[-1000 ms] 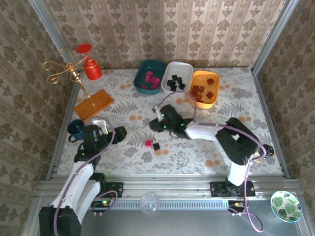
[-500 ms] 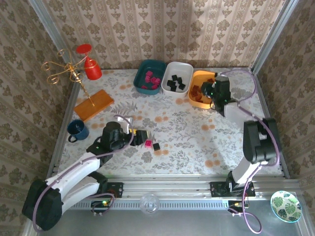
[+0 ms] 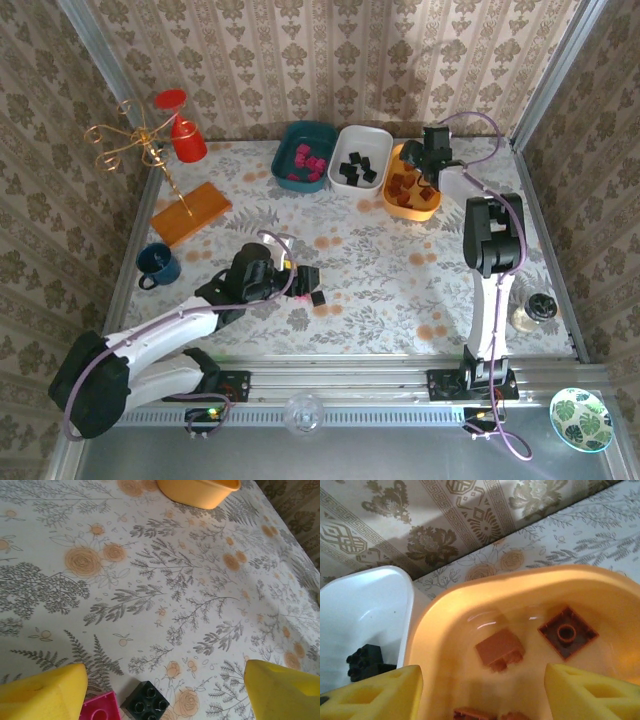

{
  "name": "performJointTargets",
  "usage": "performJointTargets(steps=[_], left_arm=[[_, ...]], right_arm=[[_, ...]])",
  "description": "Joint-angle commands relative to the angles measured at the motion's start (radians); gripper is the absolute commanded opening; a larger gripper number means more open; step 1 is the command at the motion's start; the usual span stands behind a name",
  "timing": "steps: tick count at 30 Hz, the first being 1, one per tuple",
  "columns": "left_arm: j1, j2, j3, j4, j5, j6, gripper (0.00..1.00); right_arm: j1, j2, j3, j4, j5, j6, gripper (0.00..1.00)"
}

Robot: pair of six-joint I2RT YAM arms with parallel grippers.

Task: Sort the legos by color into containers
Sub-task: Place the lego in the container, then pick up the lego from the center of the table.

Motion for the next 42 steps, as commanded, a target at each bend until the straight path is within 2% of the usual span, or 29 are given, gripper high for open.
performJointTargets(steps=[1, 5, 8, 11, 15, 25, 31, 42], left_arm=[[-0.005, -0.038, 0.021, -0.113, -0.051, 0.055, 0.84], [-0.012, -0.072, -0.006, -0.214, -0.044, 0.063, 0.84], [-0.029, -0.059, -0.017, -0.279, -0.034, 0.067, 0.81], [-0.059, -0.054, -0.009, -0.369, -0.082, 0.076, 0.77], [-0.088, -0.021, -0.011, -0.379, -0.087, 0.080, 0.75], [-0.098, 0.165, 0.026, -0.300, -0.097, 0.082, 0.62], [-0.099, 0.256, 0.052, -0.226, -0.086, 0.085, 0.61], [-0.107, 0.384, 0.136, -0.183, -0.194, 0.104, 0.51]], right_arm=[[0.023, -0.204, -0.147, 0.037, -0.062, -0.021, 0.71], [0.100, -0.474, -0.438, 0.099, -0.113, -0.091, 0.76], [0.192, -0.661, -0.643, 0.129, -0.076, -0.129, 0.79], [0.250, -0.814, -0.793, 0.143, -0.040, -0.132, 0.81], [0.252, -0.924, -0.898, 0.136, -0.008, -0.118, 0.82], [0.252, -0.943, -0.936, 0.144, -0.029, -0.113, 0.82], [0.251, -0.926, -0.945, 0.159, -0.046, -0.101, 0.83], [0.251, -0.947, -0.971, 0.170, -0.050, -0.099, 0.83]])
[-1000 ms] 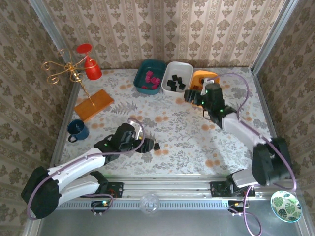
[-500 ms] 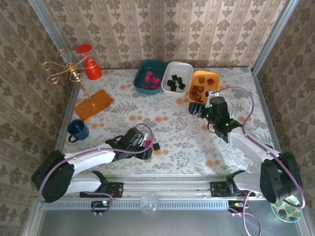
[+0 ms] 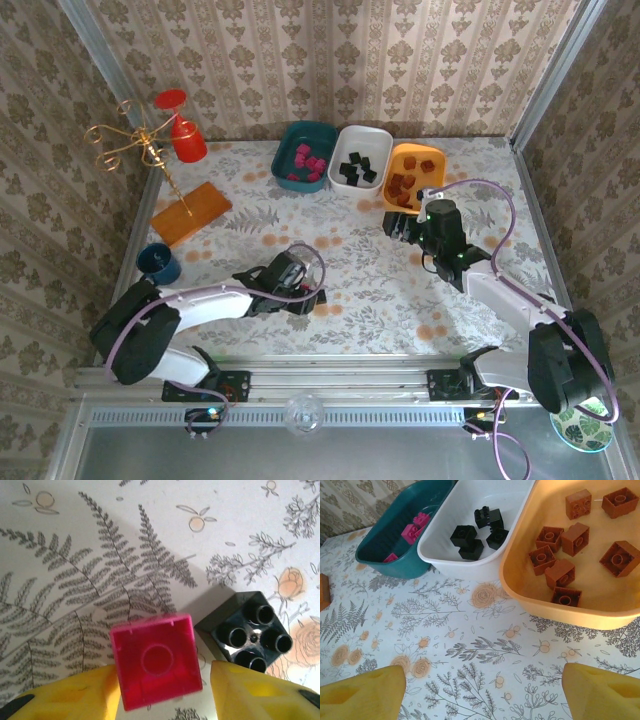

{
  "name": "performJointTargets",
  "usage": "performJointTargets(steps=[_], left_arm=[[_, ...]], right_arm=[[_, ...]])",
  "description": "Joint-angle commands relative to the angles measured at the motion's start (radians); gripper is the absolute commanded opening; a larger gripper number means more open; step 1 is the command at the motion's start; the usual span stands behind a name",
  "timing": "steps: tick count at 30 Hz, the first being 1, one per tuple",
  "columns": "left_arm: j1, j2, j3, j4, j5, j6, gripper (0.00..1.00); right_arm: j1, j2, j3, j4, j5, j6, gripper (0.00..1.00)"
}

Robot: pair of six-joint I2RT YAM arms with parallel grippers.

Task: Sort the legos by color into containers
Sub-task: Pick up the lego from the center of the table.

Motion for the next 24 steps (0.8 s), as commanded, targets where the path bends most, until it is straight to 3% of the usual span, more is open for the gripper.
performJointTargets(steps=[1, 15, 20, 24], left_arm=[[-0.008, 0.040, 0.034, 0.071, -0.045, 0.030, 0.49], [0.008, 0.070, 0.042, 0.189, -0.145, 0.023, 0.34], [0.114, -0.017, 0.070, 0.218, -0.139, 0.022, 0.34], [0.225, 0.000, 0.178, 0.237, -0.086, 0.039, 0.34]], right_arm=[[0.002, -0.015, -0.018, 0.035, -0.005, 0.005, 0.83], [0.054, -0.081, -0.079, 0.024, -0.038, 0.077, 0.83], [0.169, -0.105, -0.099, -0.001, -0.054, 0.073, 0.83], [0.250, -0.055, -0.074, 0.042, -0.182, -0.004, 0.84]])
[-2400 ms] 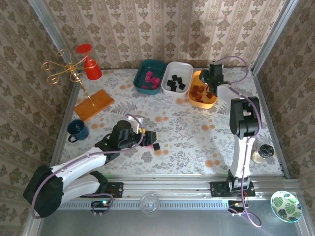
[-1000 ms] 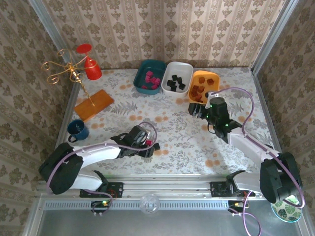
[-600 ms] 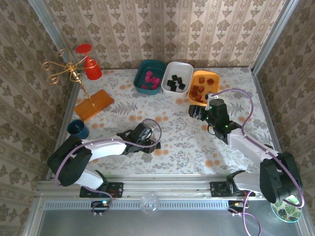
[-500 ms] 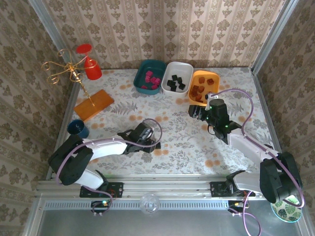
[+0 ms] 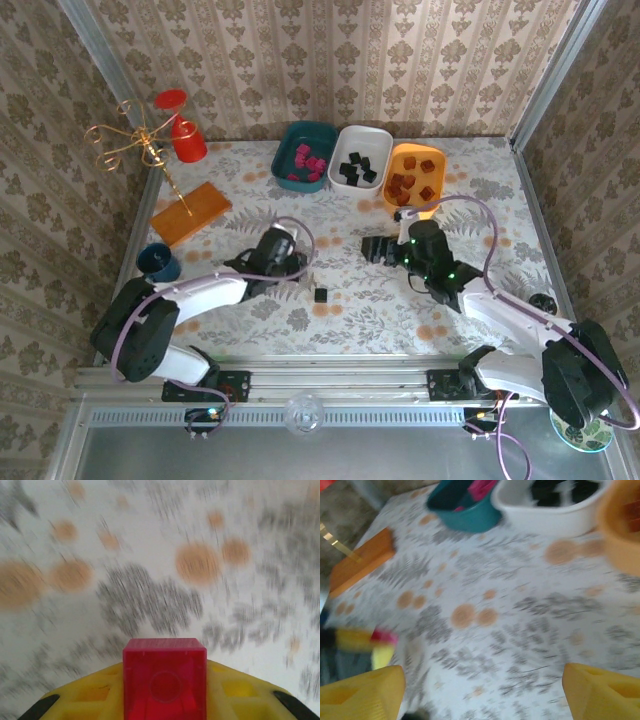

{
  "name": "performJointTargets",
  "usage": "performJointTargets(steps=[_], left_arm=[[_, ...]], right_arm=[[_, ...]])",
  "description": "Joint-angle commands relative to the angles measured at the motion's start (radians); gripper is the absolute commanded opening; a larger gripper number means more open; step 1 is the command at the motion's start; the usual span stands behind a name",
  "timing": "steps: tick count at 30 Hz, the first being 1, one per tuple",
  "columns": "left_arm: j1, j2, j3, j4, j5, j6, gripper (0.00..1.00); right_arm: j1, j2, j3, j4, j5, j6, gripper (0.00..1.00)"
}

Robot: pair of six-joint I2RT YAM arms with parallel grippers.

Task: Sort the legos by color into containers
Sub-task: Pick up the lego from the center of the table, then place the lego in the container.

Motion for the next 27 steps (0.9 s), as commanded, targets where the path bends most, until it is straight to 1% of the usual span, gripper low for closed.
performJointTargets(steps=[1, 3, 6, 8, 9, 13, 17, 20, 22, 23, 25, 27], left_arm=[[0.073, 0.016, 0.122, 0.062, 0.029, 0.038, 0.34], [0.123, 0.072, 0.197, 0.071, 0.043, 0.051, 0.34], [0.186, 0.190, 0.331, 0.082, 0.064, 0.069, 0.34], [0.206, 0.286, 0.437, 0.077, 0.068, 0.094, 0.34], [0.237, 0.337, 0.508, 0.055, 0.070, 0.106, 0.35], [0.292, 0.550, 0.761, -0.014, 0.111, 0.107, 0.38], [0.323, 0.752, 1.040, -0.148, 0.150, 0.123, 0.45], [0.338, 0.832, 1.213, -0.265, 0.173, 0.132, 0.55], [0.339, 0.819, 1.243, -0.292, 0.202, 0.133, 0.59], [0.337, 0.794, 1.226, -0.286, 0.217, 0.133, 0.61], [0.327, 0.700, 1.124, -0.242, 0.242, 0.126, 0.65], [0.314, 0.578, 0.966, -0.162, 0.253, 0.114, 0.68]], right_arm=[[0.046, 0.043, 0.029, 0.028, -0.136, -0.068, 0.84], [0.069, 0.064, 0.049, 0.034, -0.169, -0.100, 0.84], [0.084, 0.076, 0.053, 0.056, -0.158, -0.109, 0.84], [0.085, 0.078, 0.051, 0.066, -0.139, -0.103, 0.84], [0.087, 0.079, 0.048, 0.073, -0.129, -0.098, 0.84], [0.089, 0.071, 0.042, 0.065, -0.099, -0.076, 0.84], [0.113, 0.056, 0.050, -0.026, -0.023, -0.062, 0.84], [0.145, 0.056, 0.045, -0.077, 0.043, -0.028, 0.84], [0.173, 0.061, 0.040, -0.093, 0.075, -0.004, 0.84], [0.191, 0.067, 0.039, -0.104, 0.091, 0.002, 0.84], [0.242, 0.087, 0.042, -0.122, 0.146, 0.015, 0.84], [0.289, 0.120, 0.044, -0.119, 0.188, 0.034, 0.84]])
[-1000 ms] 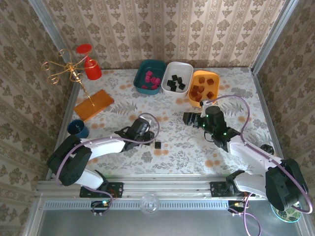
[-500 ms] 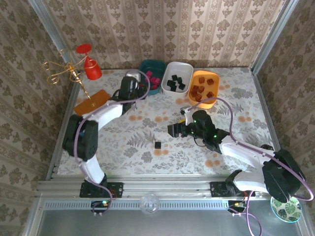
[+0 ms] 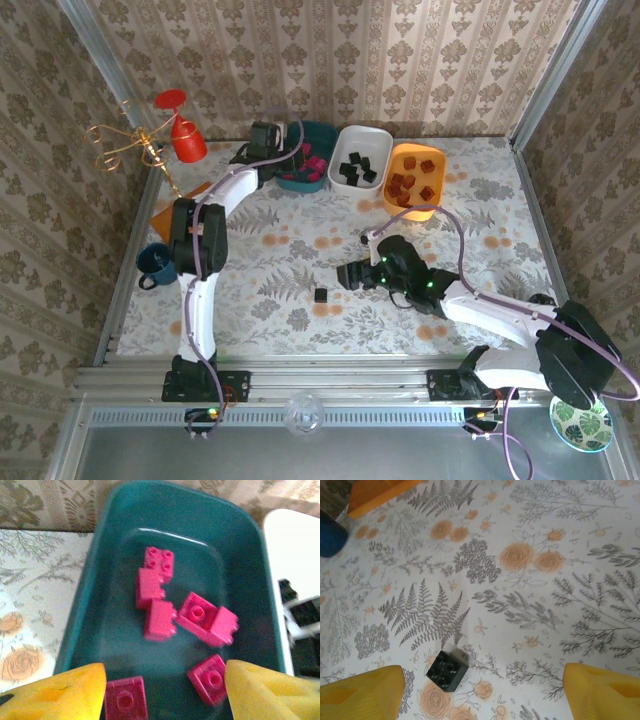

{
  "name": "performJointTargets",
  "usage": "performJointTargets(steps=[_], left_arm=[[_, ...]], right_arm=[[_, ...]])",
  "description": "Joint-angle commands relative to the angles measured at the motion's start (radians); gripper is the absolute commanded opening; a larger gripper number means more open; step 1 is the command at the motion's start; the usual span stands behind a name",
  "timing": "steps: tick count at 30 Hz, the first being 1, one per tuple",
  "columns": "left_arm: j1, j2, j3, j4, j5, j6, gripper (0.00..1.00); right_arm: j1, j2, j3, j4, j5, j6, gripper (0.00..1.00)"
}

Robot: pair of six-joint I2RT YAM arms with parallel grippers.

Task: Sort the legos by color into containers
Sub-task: Place the lego in the container, then pick up the lego from the bottom-center of the table.

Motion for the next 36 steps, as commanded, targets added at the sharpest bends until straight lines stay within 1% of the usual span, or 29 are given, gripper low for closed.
performJointTargets(steps=[1, 4, 7, 10, 15, 19, 24, 31, 36], left_arm=[[-0.024, -0.241, -0.199, 0.078, 0.065, -0.008, 0.69], [-0.033, -0.444, -0.482, 0.197, 0.062, -0.053, 0.71], [-0.035, -0.636, -0.745, 0.296, 0.050, -0.097, 0.72], [-0.036, -0.791, -0.902, 0.255, 0.032, -0.091, 0.72], [-0.036, -1.018, -1.082, 0.209, -0.019, -0.088, 0.73], [-0.036, -1.134, -1.160, 0.188, -0.049, -0.099, 0.73], [-0.038, -1.191, -1.200, 0.180, -0.033, -0.119, 0.74], [-0.040, -1.183, -1.212, 0.206, -0.026, -0.123, 0.74], [-0.042, -1.158, -1.215, 0.224, -0.014, -0.127, 0.74]], right_arm=[[0.073, 0.060, 0.024, -0.034, 0.120, 0.054, 0.84], [0.145, 0.142, 0.049, 0.000, 0.176, 0.080, 0.85], [0.205, 0.270, 0.098, 0.026, 0.239, 0.100, 0.85], [0.254, 0.377, 0.166, 0.024, 0.313, 0.106, 0.85], [0.285, 0.522, 0.267, 0.006, 0.403, 0.128, 0.85], [0.286, 0.577, 0.302, -0.022, 0.446, 0.148, 0.83], [0.286, 0.588, 0.305, -0.070, 0.456, 0.161, 0.78], [0.286, 0.555, 0.250, -0.069, 0.457, 0.183, 0.62], [0.282, 0.574, 0.249, -0.043, 0.443, 0.187, 0.50]])
